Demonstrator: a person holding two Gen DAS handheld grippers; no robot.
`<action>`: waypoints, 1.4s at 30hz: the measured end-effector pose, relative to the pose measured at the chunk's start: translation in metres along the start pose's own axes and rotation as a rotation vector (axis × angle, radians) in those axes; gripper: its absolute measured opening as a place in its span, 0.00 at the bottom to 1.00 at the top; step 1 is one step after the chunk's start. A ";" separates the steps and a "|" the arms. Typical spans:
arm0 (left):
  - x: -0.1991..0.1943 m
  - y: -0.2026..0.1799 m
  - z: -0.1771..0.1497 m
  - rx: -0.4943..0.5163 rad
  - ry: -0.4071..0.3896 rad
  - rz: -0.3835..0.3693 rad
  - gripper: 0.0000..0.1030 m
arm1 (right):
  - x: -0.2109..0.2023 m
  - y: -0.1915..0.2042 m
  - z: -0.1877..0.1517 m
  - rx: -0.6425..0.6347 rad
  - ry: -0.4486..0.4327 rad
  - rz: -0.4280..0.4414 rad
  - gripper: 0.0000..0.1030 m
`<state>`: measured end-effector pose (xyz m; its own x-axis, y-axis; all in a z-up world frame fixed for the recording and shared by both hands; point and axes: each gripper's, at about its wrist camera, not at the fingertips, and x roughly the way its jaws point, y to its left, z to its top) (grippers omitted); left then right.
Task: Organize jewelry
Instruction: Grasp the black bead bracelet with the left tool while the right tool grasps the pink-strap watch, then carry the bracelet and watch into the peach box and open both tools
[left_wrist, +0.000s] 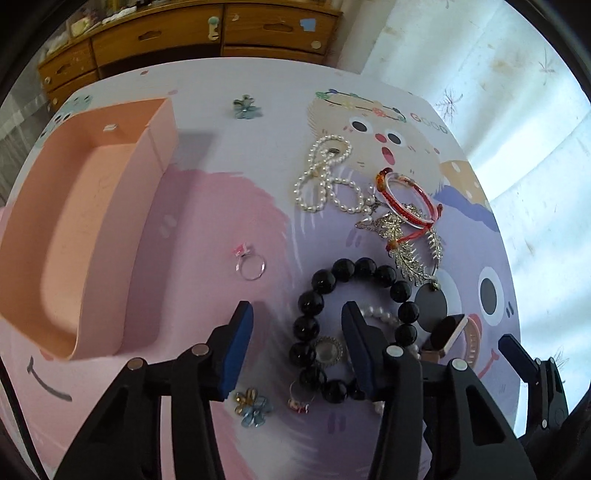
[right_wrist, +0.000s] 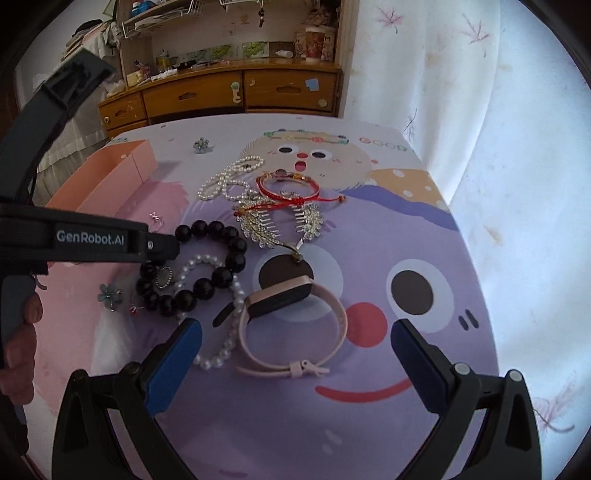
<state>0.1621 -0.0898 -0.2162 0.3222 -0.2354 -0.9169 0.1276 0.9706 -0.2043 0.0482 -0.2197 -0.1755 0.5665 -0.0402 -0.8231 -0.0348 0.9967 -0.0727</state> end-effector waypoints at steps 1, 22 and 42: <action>0.001 -0.003 0.001 0.014 -0.004 0.012 0.42 | 0.002 -0.002 0.001 0.010 0.005 0.012 0.99; -0.009 -0.021 -0.014 0.094 -0.019 0.012 0.12 | 0.017 -0.014 0.009 0.015 -0.007 0.107 0.48; -0.103 -0.014 0.001 0.142 -0.189 -0.137 0.12 | -0.020 0.004 0.035 0.096 -0.058 0.132 0.46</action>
<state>0.1275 -0.0795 -0.1181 0.4609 -0.3822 -0.8009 0.3079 0.9153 -0.2596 0.0651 -0.2130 -0.1394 0.6089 0.0924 -0.7879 -0.0345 0.9953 0.0901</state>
